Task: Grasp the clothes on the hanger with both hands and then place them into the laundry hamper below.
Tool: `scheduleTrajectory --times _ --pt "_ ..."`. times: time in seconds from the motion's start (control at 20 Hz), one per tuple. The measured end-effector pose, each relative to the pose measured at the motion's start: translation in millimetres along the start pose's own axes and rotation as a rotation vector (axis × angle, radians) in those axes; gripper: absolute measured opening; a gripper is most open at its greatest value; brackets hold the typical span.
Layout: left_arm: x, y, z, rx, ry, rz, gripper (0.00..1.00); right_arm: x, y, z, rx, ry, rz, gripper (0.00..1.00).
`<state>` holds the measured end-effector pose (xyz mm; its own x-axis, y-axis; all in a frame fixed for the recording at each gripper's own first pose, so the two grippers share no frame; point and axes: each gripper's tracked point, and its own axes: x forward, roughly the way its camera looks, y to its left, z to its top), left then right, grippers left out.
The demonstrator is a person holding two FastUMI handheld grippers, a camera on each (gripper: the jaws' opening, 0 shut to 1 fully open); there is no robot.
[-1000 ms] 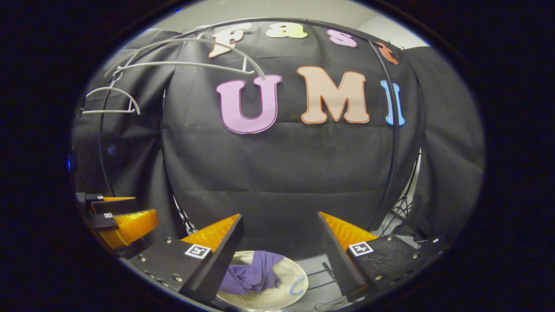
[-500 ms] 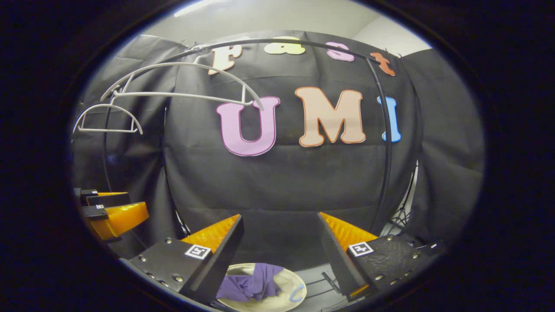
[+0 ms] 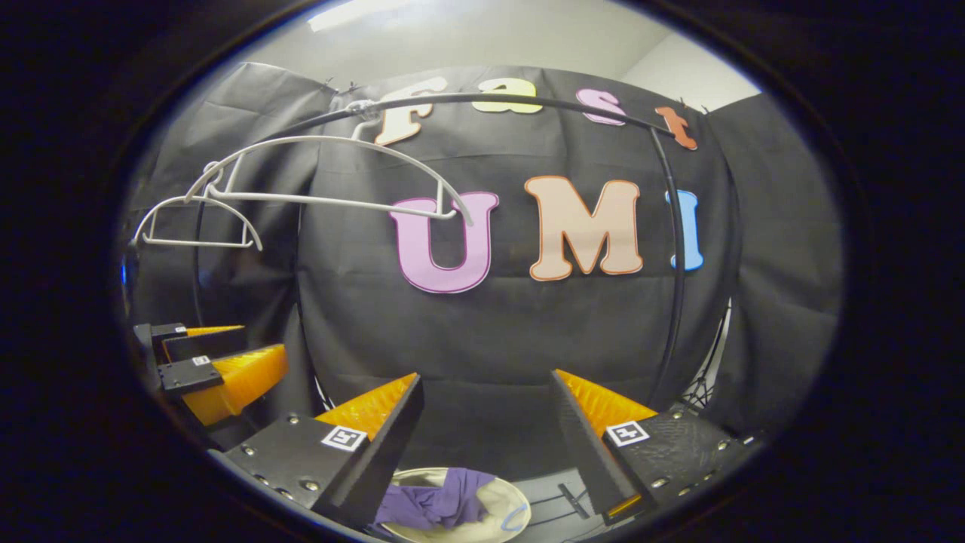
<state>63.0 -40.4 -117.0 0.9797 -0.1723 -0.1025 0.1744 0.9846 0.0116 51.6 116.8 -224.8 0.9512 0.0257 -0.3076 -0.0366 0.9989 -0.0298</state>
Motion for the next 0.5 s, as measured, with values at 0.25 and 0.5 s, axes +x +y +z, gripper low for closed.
scheduleTrajectory --times 0.25,0.5 --pt "4 0 23 -0.089 -0.011 -0.015 0.94 -25 8 20 0.001 -0.023 0.015 0.96" --pt "-6 6 59 -0.084 -0.083 -0.003 0.93 -45 6 40 0.015 -0.033 0.034 0.99"
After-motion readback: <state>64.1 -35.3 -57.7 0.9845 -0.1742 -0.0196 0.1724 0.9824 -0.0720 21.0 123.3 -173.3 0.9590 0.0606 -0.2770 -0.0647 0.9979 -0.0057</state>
